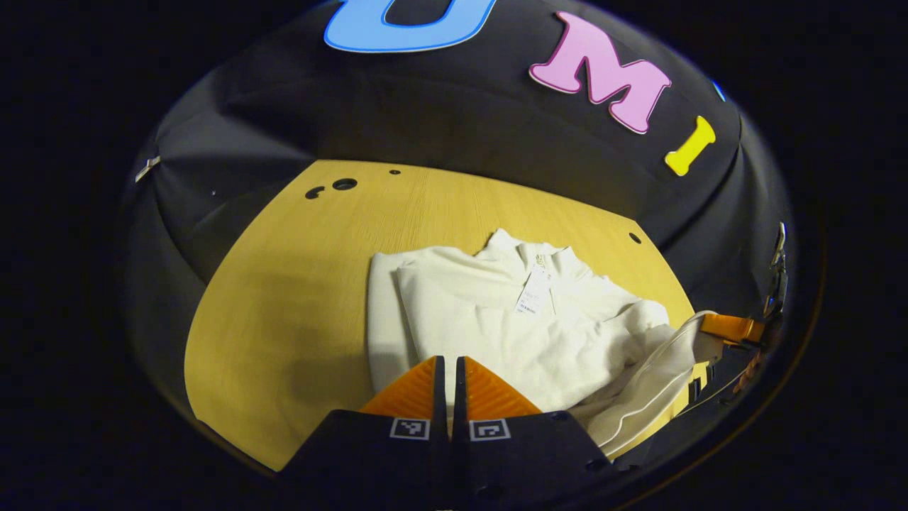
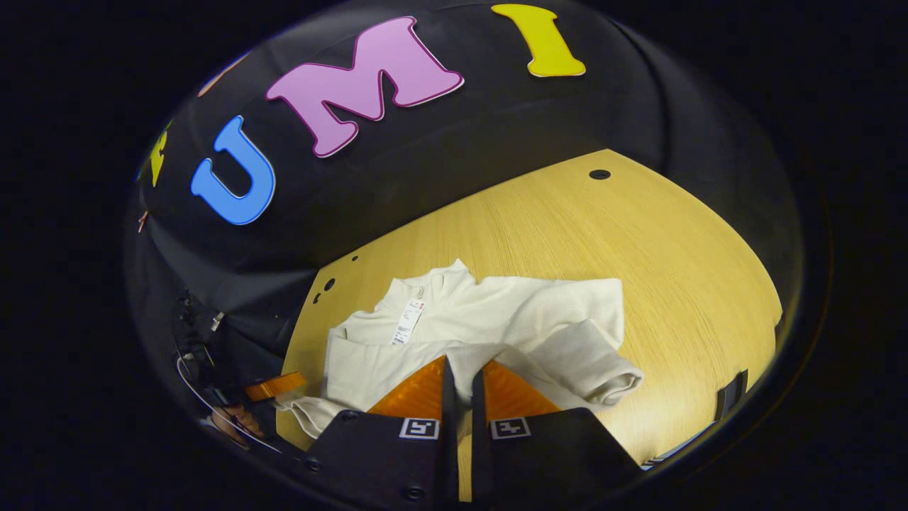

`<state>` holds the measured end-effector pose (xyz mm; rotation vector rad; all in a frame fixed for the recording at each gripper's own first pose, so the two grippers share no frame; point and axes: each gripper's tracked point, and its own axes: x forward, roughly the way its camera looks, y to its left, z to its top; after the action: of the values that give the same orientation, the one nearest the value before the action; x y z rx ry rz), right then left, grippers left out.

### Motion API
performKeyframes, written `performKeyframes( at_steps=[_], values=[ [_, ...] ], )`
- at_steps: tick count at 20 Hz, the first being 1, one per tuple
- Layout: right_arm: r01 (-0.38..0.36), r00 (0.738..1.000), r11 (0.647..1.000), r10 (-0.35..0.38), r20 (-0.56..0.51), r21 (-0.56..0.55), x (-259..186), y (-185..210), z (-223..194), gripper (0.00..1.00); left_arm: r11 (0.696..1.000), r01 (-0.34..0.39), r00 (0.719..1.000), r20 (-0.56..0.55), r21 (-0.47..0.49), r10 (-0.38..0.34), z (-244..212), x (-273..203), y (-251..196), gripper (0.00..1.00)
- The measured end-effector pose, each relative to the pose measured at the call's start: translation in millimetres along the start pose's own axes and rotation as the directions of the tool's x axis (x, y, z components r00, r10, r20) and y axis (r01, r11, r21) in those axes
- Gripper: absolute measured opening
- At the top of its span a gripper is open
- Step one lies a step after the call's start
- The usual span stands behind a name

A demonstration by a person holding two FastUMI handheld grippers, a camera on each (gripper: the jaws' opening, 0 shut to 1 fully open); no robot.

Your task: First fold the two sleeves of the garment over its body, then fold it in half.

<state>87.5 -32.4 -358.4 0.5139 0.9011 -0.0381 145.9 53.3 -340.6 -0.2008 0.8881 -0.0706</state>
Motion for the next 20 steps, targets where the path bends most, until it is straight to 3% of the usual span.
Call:
performKeyframes(
  at_steps=[7,13,16,17,20],
  values=[
    [0.131,0.988,0.991,-0.127,-0.083,0.041,71,-36,-7,0.12,0.999,-0.040,0.999,-0.005,0.009,0.040,10,32,6,0.06],
    [0.212,0.963,0.972,-0.190,-0.190,0.102,115,-56,-22,0.12,0.996,-0.072,0.997,-0.030,0.043,0.073,13,58,12,0.06],
    [0.228,0.953,0.968,-0.199,-0.228,0.108,125,-60,-31,0.12,0.995,-0.085,0.994,-0.060,0.049,0.088,8,71,15,0.06],
    [0.221,0.954,0.969,-0.193,-0.229,0.106,127,-59,-31,0.18,0.994,-0.095,0.993,-0.070,0.050,0.099,6,77,17,0.06],
    [0.202,0.960,0.974,-0.175,-0.220,0.107,127,-56,-29,0.24,0.990,-0.130,0.988,-0.077,0.056,0.134,5,86,26,0.06]
  ],
)
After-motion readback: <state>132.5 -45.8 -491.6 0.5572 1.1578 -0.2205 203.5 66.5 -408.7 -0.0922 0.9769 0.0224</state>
